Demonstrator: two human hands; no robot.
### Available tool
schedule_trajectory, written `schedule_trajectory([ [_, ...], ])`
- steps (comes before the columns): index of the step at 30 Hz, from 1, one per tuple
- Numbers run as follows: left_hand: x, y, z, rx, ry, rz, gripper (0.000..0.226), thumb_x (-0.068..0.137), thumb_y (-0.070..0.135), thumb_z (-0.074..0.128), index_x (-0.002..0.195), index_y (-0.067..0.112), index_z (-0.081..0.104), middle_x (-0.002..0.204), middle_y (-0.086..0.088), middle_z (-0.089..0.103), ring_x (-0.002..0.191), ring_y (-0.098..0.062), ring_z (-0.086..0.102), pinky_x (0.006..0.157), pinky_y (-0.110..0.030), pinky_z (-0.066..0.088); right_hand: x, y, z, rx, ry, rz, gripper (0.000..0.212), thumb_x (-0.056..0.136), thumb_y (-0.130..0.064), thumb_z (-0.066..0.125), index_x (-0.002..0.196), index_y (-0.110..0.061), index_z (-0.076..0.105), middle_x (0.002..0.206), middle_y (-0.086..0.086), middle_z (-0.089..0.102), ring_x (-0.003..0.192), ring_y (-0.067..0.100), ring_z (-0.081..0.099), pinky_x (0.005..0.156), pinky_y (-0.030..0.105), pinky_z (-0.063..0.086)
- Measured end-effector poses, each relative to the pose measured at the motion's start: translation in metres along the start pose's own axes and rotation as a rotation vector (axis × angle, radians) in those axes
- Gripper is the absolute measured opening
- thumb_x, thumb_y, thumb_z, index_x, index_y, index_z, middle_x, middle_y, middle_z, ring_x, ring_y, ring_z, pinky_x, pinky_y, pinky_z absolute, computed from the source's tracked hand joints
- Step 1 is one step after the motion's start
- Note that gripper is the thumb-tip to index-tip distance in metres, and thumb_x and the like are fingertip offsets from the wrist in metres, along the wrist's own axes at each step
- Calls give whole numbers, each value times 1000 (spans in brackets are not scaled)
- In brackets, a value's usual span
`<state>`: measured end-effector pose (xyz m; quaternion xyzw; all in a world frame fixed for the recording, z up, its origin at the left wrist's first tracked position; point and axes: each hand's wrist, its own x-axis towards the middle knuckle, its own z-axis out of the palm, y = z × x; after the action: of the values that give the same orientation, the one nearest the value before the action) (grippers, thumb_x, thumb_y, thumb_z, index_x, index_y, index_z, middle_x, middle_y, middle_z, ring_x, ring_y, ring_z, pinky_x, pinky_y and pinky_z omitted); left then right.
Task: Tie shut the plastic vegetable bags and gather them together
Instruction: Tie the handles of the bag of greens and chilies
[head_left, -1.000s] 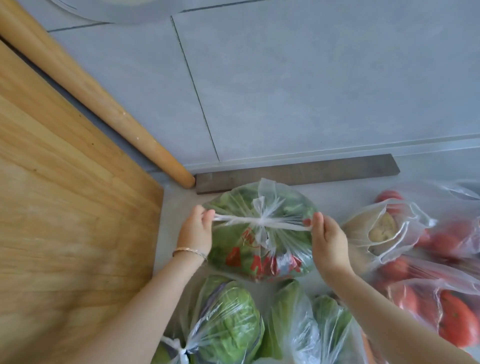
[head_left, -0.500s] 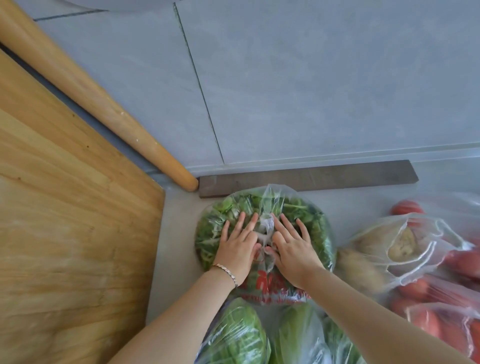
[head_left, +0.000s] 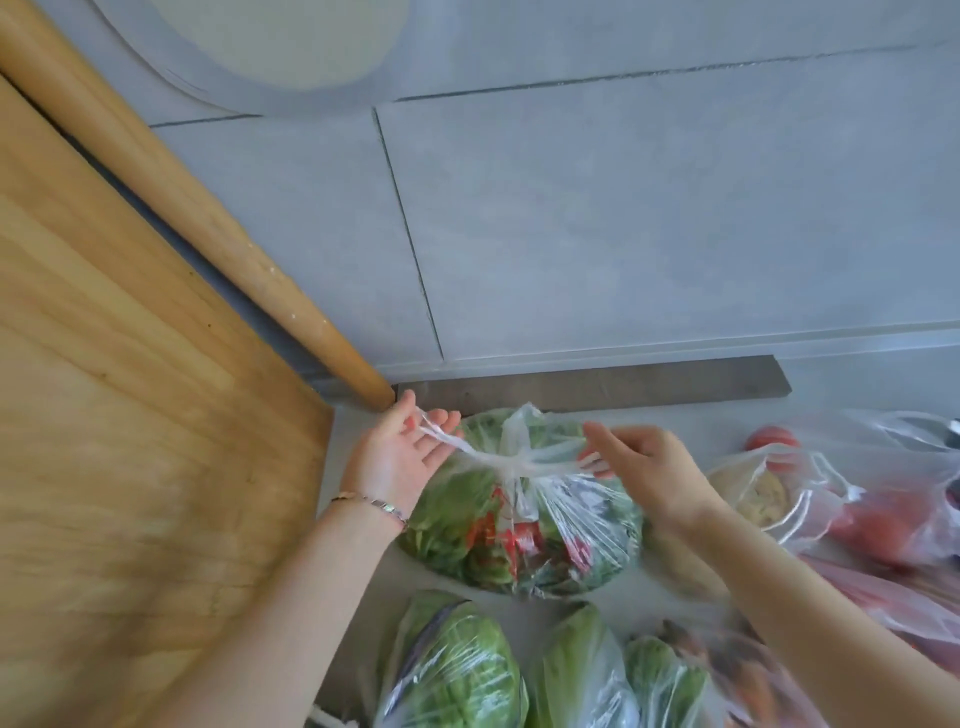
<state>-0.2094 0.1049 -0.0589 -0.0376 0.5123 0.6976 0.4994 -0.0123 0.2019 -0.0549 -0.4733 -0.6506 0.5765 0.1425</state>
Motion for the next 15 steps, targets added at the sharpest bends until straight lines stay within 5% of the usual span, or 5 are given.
schedule_trajectory([
  [3, -12, -3, 15, -51, -110, 77, 33, 95, 24, 39, 65, 13, 48, 55, 3, 52, 62, -13, 53, 89, -41, 46, -9, -18, 0, 221, -193, -119, 33, 80, -37, 63, 82, -4, 70, 89, 4, 70, 87, 15, 60, 82, 24, 43],
  [5, -17, -5, 27, 13, -193, 139, 28, 93, 21, 40, 71, 14, 55, 53, 6, 53, 52, -9, 52, 76, -35, 50, -8, -26, 6, 451, -327, -221, 25, 71, -44, 68, 74, -20, 70, 101, 2, 72, 105, 19, 62, 95, 30, 45],
  [7, -13, -6, 39, 162, -249, 237, 24, 94, 17, 40, 79, 16, 59, 51, 6, 50, 45, -7, 48, 54, -25, 46, -2, -28, 18, 627, -380, -262, 21, 76, -42, 65, 82, -23, 69, 79, 4, 71, 86, 20, 66, 85, 32, 51],
  [10, 6, -10, 40, 520, -250, 378, 26, 96, 8, 39, 81, 17, 58, 51, 3, 41, 36, -4, 30, 38, -15, 26, 12, -17, 27, 699, -97, -141, 19, 93, -20, 48, 80, -16, 63, 45, -7, 37, 42, 8, 39, 54, 26, 45],
  [15, 32, -33, -19, 830, -123, 221, 29, 96, 6, 37, 74, 12, 55, 57, -5, 36, 31, 0, 26, 36, -14, 26, 21, 49, 21, 513, 83, 95, 22, 96, -7, 42, 80, -4, 57, 38, -8, 28, 35, 8, 24, 38, 19, 28],
])
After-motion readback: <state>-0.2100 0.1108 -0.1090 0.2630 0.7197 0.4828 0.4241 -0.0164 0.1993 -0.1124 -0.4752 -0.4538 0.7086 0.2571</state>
